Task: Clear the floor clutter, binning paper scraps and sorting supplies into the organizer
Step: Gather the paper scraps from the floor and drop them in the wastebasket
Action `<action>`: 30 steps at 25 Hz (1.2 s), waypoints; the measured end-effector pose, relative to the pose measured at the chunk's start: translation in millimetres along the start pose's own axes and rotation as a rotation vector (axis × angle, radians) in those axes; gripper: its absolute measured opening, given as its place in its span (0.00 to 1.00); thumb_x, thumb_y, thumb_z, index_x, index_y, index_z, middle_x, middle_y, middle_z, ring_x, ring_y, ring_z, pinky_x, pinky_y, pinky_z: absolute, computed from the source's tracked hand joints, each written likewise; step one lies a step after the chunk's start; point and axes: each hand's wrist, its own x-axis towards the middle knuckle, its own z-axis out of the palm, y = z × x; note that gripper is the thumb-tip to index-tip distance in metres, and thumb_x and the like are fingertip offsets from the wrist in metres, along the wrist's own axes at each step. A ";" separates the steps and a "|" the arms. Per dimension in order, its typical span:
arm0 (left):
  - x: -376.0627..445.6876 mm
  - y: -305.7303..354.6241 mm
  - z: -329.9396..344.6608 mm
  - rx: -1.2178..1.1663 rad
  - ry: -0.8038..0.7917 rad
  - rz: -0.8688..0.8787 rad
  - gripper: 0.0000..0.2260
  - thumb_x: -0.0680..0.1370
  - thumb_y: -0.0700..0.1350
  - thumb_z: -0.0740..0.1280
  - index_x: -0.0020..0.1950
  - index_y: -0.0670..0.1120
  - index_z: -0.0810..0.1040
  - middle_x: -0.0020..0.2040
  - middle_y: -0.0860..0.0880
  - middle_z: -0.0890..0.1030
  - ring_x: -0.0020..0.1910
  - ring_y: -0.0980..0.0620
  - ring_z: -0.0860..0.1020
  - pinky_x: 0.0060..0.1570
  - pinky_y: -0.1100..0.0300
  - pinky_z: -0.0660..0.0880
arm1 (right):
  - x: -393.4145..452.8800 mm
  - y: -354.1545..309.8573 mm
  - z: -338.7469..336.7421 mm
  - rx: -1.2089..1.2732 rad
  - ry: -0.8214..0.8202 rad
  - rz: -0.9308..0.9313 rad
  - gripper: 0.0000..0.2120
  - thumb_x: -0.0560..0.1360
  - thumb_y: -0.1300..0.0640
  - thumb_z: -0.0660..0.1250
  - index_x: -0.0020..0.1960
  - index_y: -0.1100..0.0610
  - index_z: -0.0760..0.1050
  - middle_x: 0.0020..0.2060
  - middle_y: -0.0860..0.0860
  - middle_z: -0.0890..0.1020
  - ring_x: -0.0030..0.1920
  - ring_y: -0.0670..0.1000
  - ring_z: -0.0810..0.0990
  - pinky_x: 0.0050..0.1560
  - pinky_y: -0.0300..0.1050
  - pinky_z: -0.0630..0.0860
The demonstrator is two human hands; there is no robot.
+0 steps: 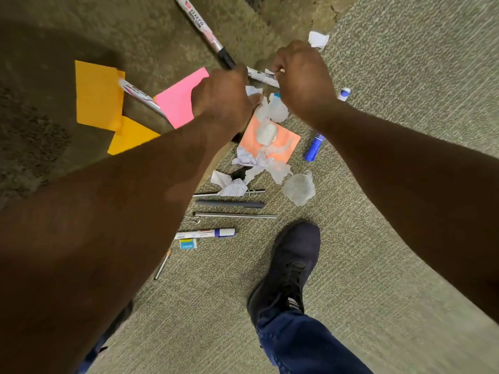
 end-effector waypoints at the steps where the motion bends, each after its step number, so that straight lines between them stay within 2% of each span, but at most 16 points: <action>1: 2.9 1.4 2.9 0.008 -0.002 0.025 0.14 0.76 0.55 0.66 0.57 0.50 0.75 0.50 0.42 0.81 0.50 0.38 0.79 0.43 0.50 0.73 | -0.9 5.8 -2.9 0.049 0.051 0.044 0.12 0.75 0.67 0.58 0.54 0.60 0.77 0.54 0.57 0.78 0.54 0.55 0.76 0.49 0.46 0.71; 3: 5.3 0.6 2.6 0.017 -0.004 0.045 0.10 0.77 0.46 0.64 0.58 0.47 0.74 0.53 0.42 0.80 0.51 0.38 0.78 0.45 0.49 0.74 | 0.6 19.7 -11.9 0.107 0.201 0.149 0.12 0.75 0.65 0.56 0.54 0.60 0.75 0.51 0.56 0.80 0.51 0.55 0.77 0.48 0.46 0.69; 5: 1.9 0.0 -1.9 -0.061 0.023 0.014 0.11 0.78 0.45 0.62 0.59 0.44 0.73 0.56 0.41 0.78 0.54 0.38 0.77 0.48 0.48 0.73 | 3.3 35.2 -18.3 0.103 0.264 0.204 0.13 0.75 0.63 0.57 0.58 0.58 0.72 0.53 0.54 0.80 0.53 0.53 0.76 0.47 0.42 0.66; 7: -5.7 3.1 -8.5 -0.179 0.094 -0.029 0.13 0.78 0.46 0.60 0.59 0.41 0.71 0.58 0.40 0.76 0.54 0.38 0.76 0.49 0.49 0.70 | 6.9 46.0 -19.9 0.031 0.192 0.173 0.16 0.77 0.60 0.59 0.64 0.56 0.69 0.58 0.55 0.76 0.58 0.54 0.74 0.51 0.42 0.66; 9: -14.5 4.7 -12.6 -0.266 0.115 -0.028 0.12 0.78 0.45 0.60 0.58 0.39 0.70 0.56 0.40 0.75 0.52 0.39 0.75 0.47 0.50 0.68 | 12.3 49.5 -17.6 -0.032 0.123 0.127 0.16 0.77 0.60 0.61 0.64 0.55 0.69 0.62 0.57 0.73 0.60 0.55 0.72 0.54 0.44 0.67; 12: -24.8 5.9 -7.9 -0.386 0.019 -0.013 0.12 0.77 0.41 0.61 0.59 0.39 0.68 0.46 0.45 0.75 0.43 0.46 0.72 0.39 0.58 0.64 | 20.7 47.3 -15.3 -0.059 0.119 0.125 0.12 0.76 0.63 0.63 0.60 0.57 0.73 0.61 0.58 0.72 0.58 0.55 0.73 0.51 0.43 0.69; 14: -28.8 9.9 1.6 -0.385 -0.038 0.007 0.13 0.77 0.40 0.61 0.61 0.40 0.67 0.43 0.46 0.73 0.42 0.46 0.71 0.37 0.60 0.61 | 20.5 48.1 -14.8 -0.049 0.116 0.139 0.11 0.77 0.62 0.63 0.58 0.58 0.74 0.60 0.57 0.73 0.57 0.53 0.74 0.50 0.42 0.69; 16: -30.2 16.8 10.6 -0.331 -0.069 0.044 0.13 0.78 0.46 0.64 0.60 0.43 0.69 0.42 0.47 0.73 0.42 0.46 0.72 0.39 0.59 0.62 | 14.3 47.1 -17.6 0.044 0.151 0.173 0.09 0.76 0.60 0.62 0.56 0.57 0.74 0.57 0.55 0.76 0.54 0.50 0.75 0.49 0.37 0.67; 18: -28.1 23.6 15.8 -0.240 -0.082 0.044 0.17 0.76 0.55 0.67 0.59 0.47 0.71 0.42 0.49 0.74 0.42 0.48 0.72 0.40 0.57 0.65 | 3.3 41.3 -23.2 0.159 0.219 0.194 0.05 0.75 0.59 0.61 0.51 0.54 0.73 0.50 0.52 0.76 0.47 0.45 0.72 0.42 0.29 0.62; 19: -25.7 26.1 18.4 -0.201 -0.074 0.041 0.17 0.75 0.57 0.67 0.58 0.48 0.72 0.43 0.49 0.75 0.43 0.49 0.72 0.40 0.56 0.66 | -3.7 37.6 -26.0 0.208 0.234 0.205 0.04 0.75 0.59 0.61 0.47 0.51 0.70 0.46 0.50 0.75 0.45 0.44 0.70 0.41 0.28 0.61; 21: -19.4 29.8 21.6 -0.154 -0.045 0.053 0.12 0.76 0.53 0.66 0.57 0.49 0.74 0.48 0.48 0.79 0.48 0.46 0.76 0.41 0.55 0.68 | -20.5 30.3 -27.9 0.298 0.243 0.239 0.07 0.74 0.60 0.60 0.42 0.50 0.65 0.39 0.47 0.72 0.40 0.45 0.70 0.39 0.34 0.64; 24: -17.3 26.2 15.9 -0.250 -0.046 0.043 0.11 0.78 0.46 0.62 0.58 0.44 0.76 0.54 0.42 0.80 0.54 0.41 0.77 0.46 0.55 0.69 | -49.2 23.5 -23.6 0.458 0.243 0.295 0.04 0.74 0.63 0.60 0.46 0.57 0.66 0.34 0.45 0.70 0.35 0.45 0.71 0.36 0.34 0.67; 27: -27.6 8.5 0.9 -0.387 0.044 -0.064 0.12 0.77 0.44 0.61 0.57 0.39 0.73 0.51 0.39 0.80 0.50 0.41 0.77 0.45 0.56 0.68 | -77.5 18.0 -13.5 0.478 0.195 0.335 0.08 0.74 0.64 0.60 0.52 0.61 0.72 0.37 0.49 0.75 0.35 0.46 0.72 0.35 0.36 0.66; 30: -52.8 -15.3 -11.5 -0.426 0.051 -0.134 0.11 0.77 0.42 0.62 0.54 0.35 0.72 0.46 0.38 0.79 0.47 0.41 0.76 0.44 0.54 0.65 | -105.1 9.1 -1.9 0.497 0.129 0.382 0.06 0.76 0.61 0.61 0.49 0.58 0.76 0.38 0.51 0.79 0.38 0.51 0.76 0.37 0.38 0.64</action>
